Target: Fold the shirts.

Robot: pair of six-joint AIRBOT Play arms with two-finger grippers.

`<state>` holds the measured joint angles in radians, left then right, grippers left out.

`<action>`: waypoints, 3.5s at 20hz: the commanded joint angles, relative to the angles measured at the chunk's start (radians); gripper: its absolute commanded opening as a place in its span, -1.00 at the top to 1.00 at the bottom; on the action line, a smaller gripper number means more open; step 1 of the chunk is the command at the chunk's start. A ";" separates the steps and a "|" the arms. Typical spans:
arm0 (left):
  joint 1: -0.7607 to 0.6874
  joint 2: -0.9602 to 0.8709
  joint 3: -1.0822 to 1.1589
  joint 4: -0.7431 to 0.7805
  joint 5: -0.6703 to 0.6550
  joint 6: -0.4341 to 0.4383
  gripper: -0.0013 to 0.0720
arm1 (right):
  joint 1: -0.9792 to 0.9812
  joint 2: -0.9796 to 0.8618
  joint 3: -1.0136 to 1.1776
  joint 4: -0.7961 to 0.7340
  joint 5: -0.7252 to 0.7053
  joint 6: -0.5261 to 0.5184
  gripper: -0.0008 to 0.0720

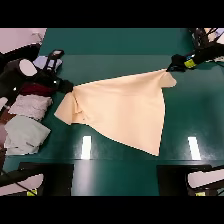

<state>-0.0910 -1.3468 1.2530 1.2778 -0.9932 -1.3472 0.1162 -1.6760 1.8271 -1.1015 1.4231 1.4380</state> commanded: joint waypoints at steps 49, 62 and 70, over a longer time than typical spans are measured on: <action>0.250 0.355 -0.305 -0.281 -0.195 0.117 0.90 | -0.266 0.759 -1.321 0.014 0.046 0.063 -0.59; 0.250 0.355 -0.305 -0.280 -0.198 0.117 0.90 | 0.218 0.480 -1.342 0.163 -0.201 0.131 0.21; 0.250 0.431 -0.097 -0.279 -0.291 0.074 0.90 | 0.240 0.581 -0.959 0.014 -0.128 0.133 0.93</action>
<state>0.1577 -0.9558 1.0477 0.9993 -1.2423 -1.2480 0.3813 -1.1614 0.7158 -1.0264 1.2179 1.5681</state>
